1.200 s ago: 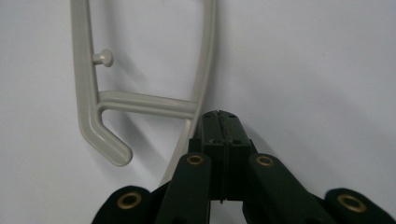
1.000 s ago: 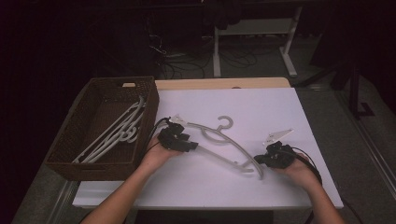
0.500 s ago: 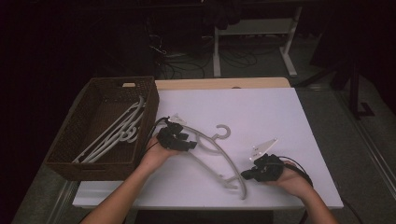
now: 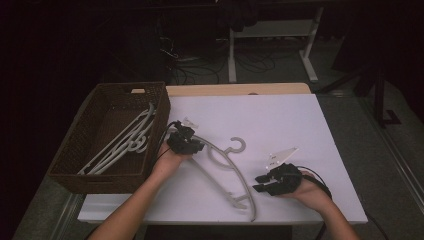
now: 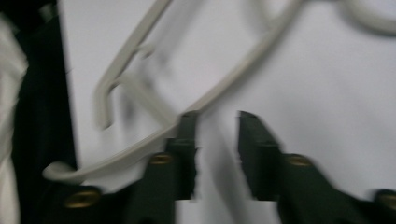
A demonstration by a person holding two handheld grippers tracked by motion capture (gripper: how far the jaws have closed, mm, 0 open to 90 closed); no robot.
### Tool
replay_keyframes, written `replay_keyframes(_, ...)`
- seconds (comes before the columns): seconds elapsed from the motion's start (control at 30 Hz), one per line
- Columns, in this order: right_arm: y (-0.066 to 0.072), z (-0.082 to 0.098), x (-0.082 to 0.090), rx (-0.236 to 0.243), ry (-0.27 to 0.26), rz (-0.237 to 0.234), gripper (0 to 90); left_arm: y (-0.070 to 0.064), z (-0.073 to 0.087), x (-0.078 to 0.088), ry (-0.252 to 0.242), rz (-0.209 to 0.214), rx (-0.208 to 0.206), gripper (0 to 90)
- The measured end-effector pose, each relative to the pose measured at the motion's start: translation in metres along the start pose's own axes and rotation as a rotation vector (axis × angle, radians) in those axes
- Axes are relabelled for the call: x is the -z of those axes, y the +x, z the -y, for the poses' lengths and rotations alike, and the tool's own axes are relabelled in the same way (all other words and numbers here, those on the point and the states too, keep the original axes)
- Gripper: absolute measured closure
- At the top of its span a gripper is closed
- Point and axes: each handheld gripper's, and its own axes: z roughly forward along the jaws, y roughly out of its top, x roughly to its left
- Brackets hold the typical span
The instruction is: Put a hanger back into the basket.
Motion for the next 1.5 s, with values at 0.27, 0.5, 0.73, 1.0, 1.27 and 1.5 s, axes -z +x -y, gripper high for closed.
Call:
replay_keyframes(0.27,-0.016,0.007,0.009,-0.116,-0.073,0.132,30.5,0.019,-0.005,-0.031,0.062,-0.081,0.049,89.9)
replay_keyframes(0.5,-0.021,0.011,0.013,-0.132,-0.09,0.156,28.2,0.021,-0.026,-0.043,0.049,-0.1,0.032,89.9)
replay_keyframes(0.73,-0.022,0.012,0.015,-0.134,-0.098,0.16,27.6,0.016,-0.066,-0.061,0.038,-0.084,-0.015,90.0)
replay_keyframes(1.0,-0.022,0.014,0.021,-0.14,-0.121,0.166,27.1,0.005,-0.078,-0.089,0.071,-0.083,-0.029,90.0)
replay_keyframes(1.27,-0.024,0.016,0.021,-0.151,-0.119,0.175,26.3,0.01,-0.07,-0.05,0.028,-0.082,0.002,90.0)
replay_keyframes(1.5,-0.023,0.016,0.02,-0.151,-0.115,0.183,25.5,0.014,-0.05,-0.043,0.082,-0.11,-0.012,90.0)
